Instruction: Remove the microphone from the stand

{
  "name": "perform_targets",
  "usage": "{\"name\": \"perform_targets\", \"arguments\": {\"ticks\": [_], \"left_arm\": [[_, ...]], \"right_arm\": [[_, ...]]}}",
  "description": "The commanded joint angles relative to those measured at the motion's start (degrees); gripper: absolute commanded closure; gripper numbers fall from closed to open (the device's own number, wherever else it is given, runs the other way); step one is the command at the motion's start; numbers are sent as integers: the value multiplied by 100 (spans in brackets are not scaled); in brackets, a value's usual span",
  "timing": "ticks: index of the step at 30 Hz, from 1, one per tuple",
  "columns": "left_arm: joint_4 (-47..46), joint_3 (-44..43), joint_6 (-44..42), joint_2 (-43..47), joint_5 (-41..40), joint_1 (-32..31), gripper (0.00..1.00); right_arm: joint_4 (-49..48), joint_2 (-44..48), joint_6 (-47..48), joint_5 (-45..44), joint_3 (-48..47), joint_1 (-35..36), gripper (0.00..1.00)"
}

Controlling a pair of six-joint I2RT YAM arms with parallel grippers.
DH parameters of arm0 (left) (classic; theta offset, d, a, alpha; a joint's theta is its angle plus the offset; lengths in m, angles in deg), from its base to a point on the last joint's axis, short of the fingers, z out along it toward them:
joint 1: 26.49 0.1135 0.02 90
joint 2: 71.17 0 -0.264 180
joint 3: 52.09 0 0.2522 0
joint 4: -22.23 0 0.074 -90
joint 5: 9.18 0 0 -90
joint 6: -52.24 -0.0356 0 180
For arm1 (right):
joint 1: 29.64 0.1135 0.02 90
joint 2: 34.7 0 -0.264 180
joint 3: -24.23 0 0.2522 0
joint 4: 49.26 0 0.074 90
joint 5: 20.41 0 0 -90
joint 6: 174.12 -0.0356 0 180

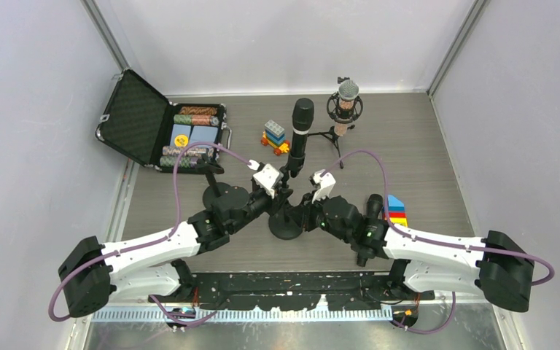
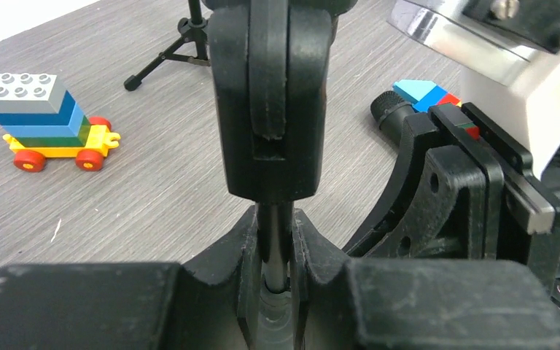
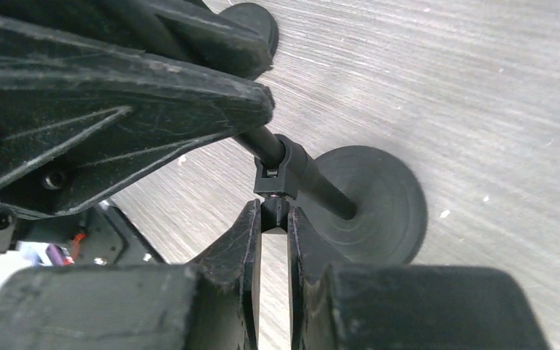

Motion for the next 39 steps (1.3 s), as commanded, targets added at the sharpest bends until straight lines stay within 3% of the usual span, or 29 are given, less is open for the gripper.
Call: {"name": "perform_targets", "arguments": {"ticks": [1, 8, 12, 19, 22, 26, 30, 33, 36, 39], "left_arm": [[112, 6, 188, 144, -20, -54, 100], [90, 70, 263, 211, -113, -55, 100], [98, 72, 323, 266, -212, -55, 100], [229, 32, 344, 357, -355, -60, 100], [335, 0, 336, 391, -420, -58, 100], [416, -24, 318, 421, -510, -59, 100], [417, -59, 318, 400, -525, -60, 100], [412, -124, 318, 335, -460, -61, 100], [408, -227, 343, 233, -392, -71, 100], [424, -316, 389, 137, -336, -83, 100]], "right_arm": [[481, -204, 1649, -65, -406, 15, 91], [636, -191, 3610, 92, -582, 113, 86], [481, -97, 4855, -253, -429, 291, 85], [-1979, -209, 6370, -912, 485, 343, 72], [-2359, -205, 6464, -885, 658, 462, 66], [-2912, 137, 5900, -601, 1060, 583, 49], [-2795, 816, 4442, -466, 1333, 586, 42], [-2724, 1479, 3286, -1085, 1409, 585, 36], [-2274, 1922, 1550, -1956, 1295, 579, 35], [-1672, 2319, 904, -2539, 1011, 570, 35]]}}
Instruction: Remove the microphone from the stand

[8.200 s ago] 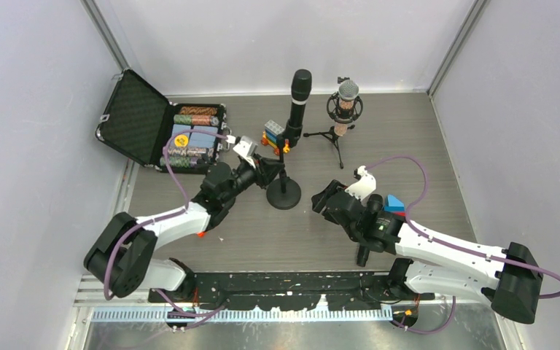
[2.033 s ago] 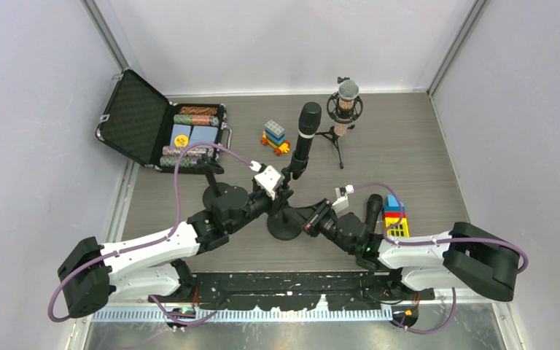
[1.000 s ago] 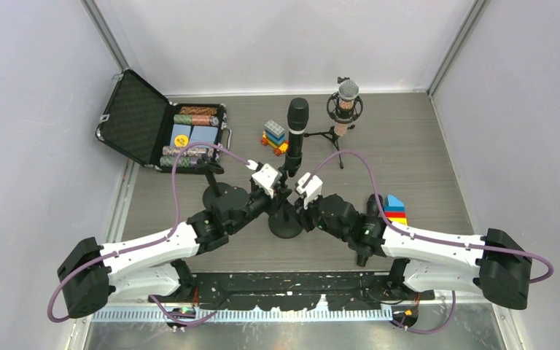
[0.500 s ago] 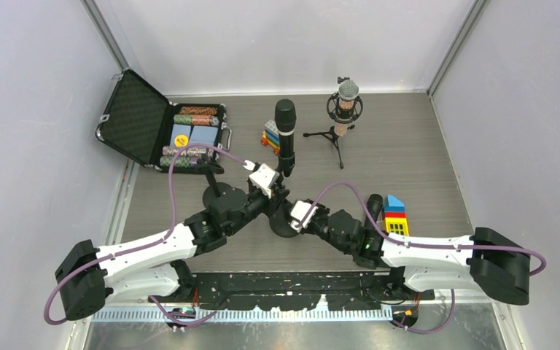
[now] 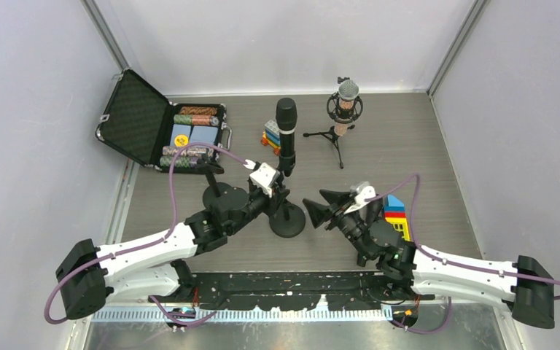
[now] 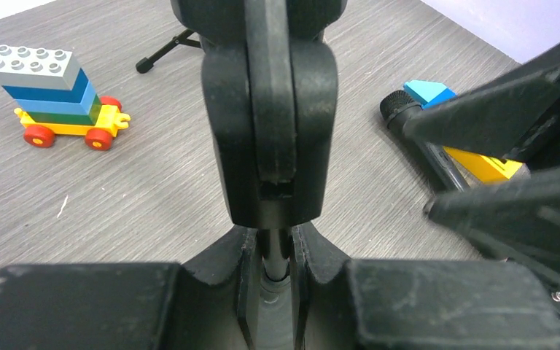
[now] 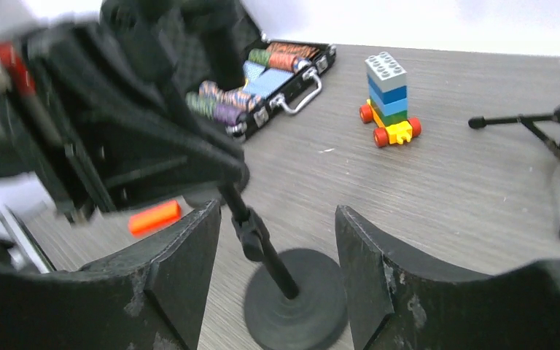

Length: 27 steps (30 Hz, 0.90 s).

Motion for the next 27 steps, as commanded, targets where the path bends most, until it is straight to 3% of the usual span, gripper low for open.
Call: {"name": "perform_targets", "arguments": {"ticks": [1, 6, 8, 10, 11, 14, 18, 21, 27], "left_arm": [[40, -312, 135, -120, 60, -60, 100], [67, -383, 141, -149, 6, -82, 100], [92, -372, 141, -137, -28, -83, 100], [125, -350, 130, -131, -85, -82, 100], [194, -356, 106, -118, -123, -79, 100], [356, -389, 27, -46, -239, -84, 100], [398, -405, -8, 2, -295, -84, 100], [444, -417, -8, -8, -316, -79, 100], [432, -404, 25, -5, -283, -79, 100]], "right_arm": [[931, 442, -2285, -1302, -620, 12, 35], [2730, 624, -4014, -2643, -1407, -5, 35], [3648, 631, -5252, -3086, -1641, -5, 35], [4660, 665, -7502, -3260, -1709, -6, 32], [5075, 673, -8095, -3184, -1616, -6, 31], [4218, 407, -9591, -2864, -1157, -6, 27], [3589, -356, -11701, -2053, -718, 1, 28], [2745, -1131, -12052, -1437, -748, 67, 28], [1776, -1900, -12650, -1331, -845, 476, 28]]}}
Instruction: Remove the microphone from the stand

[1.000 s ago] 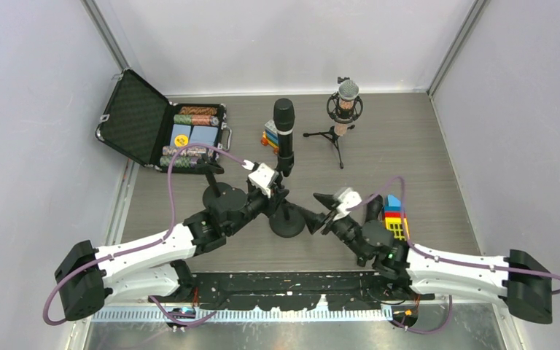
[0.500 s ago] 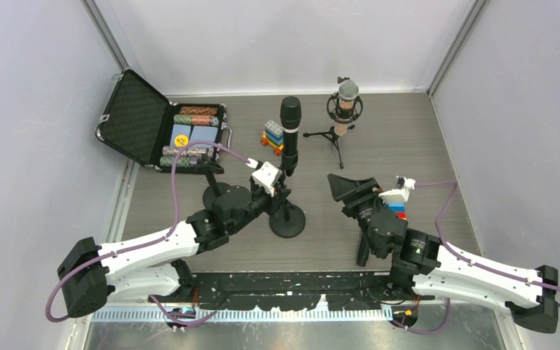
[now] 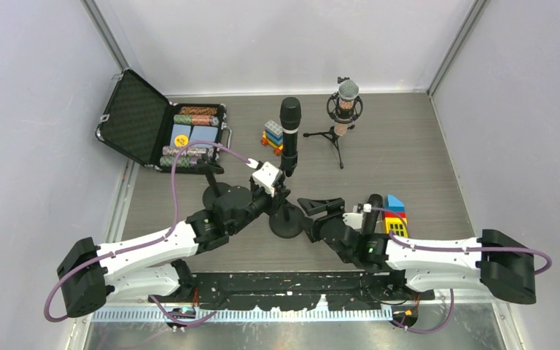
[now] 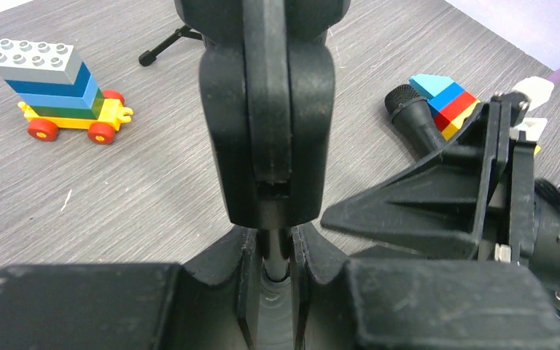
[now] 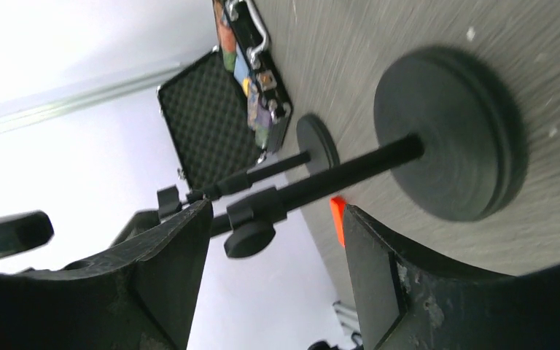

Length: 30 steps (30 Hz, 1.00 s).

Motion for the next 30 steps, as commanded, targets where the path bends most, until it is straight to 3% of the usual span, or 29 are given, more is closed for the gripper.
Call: {"name": "perform_targets", "arguments": {"ticks": [1, 5, 12, 20, 30], "left_arm": [[120, -168, 11, 124, -126, -22, 100], [73, -148, -3, 113, -123, -27, 100], [84, -154, -15, 101, -95, -27, 100], [95, -154, -24, 112, -122, -22, 100], [0, -170, 28, 42, -117, -28, 100]], "right_arm": [[-1179, -230, -1874, 30, -48, 237, 29], [-1264, -256, -2084, -12, -23, 358, 34], [-1476, -290, -2318, -212, 160, 378, 56], [-1088, -138, -2282, -624, 155, 372, 55], [-1458, -253, -2238, -596, 187, 367, 51]]}}
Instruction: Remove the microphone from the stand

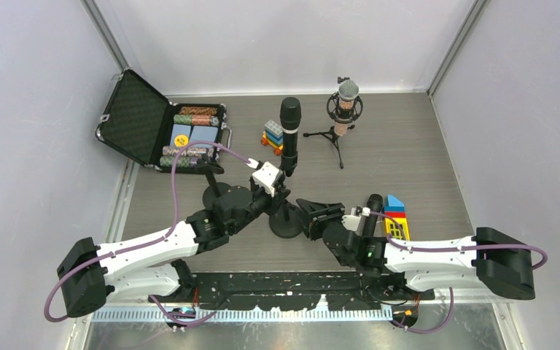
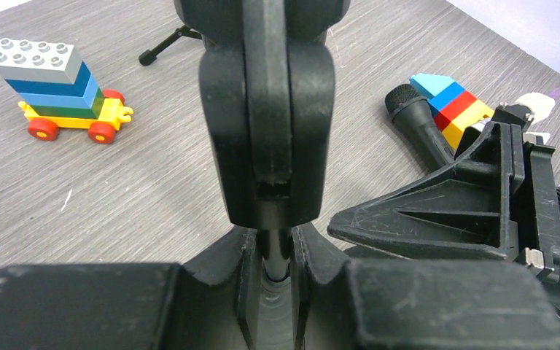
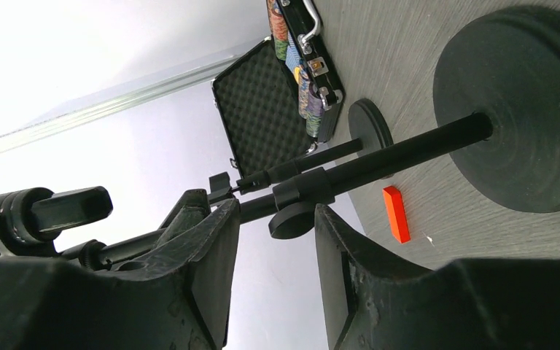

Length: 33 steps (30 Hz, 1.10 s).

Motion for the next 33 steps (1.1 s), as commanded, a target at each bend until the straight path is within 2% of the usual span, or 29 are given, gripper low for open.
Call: {"name": "perform_targets", "arguments": {"ticks": [1, 10, 19, 20, 21, 26, 29, 32, 33], "left_arm": [[-52, -158, 29, 41, -102, -26, 100], [-48, -185, -4, 8, -86, -19, 100], [-4, -220, -45, 6, -77, -21, 100], [1, -227, -49, 6, -77, -23, 100], [4, -231, -58, 8, -77, -26, 100], [27, -232, -74, 20, -79, -23, 100], [23, -229, -69, 12, -71, -25, 100], [18, -217, -55, 11, -68, -25, 100], [3, -205, -51, 8, -64, -21, 100]], "right_arm": [[-170, -28, -1971, -188, -43, 19, 51], [-636, -352, -2091, -95, -3, 13, 58], [-838, -486, -2146, -27, 18, 13, 58], [-797, -472, -2140, -34, 11, 9, 60], [-789, -450, -2130, -52, 4, 12, 66], [-930, -462, -2103, -103, 48, 14, 76], [-1158, -520, -1934, -162, 71, 9, 85], [-1228, -552, -1865, -160, 47, 12, 80], [-1233, -553, -1841, -154, 39, 13, 73]]}}
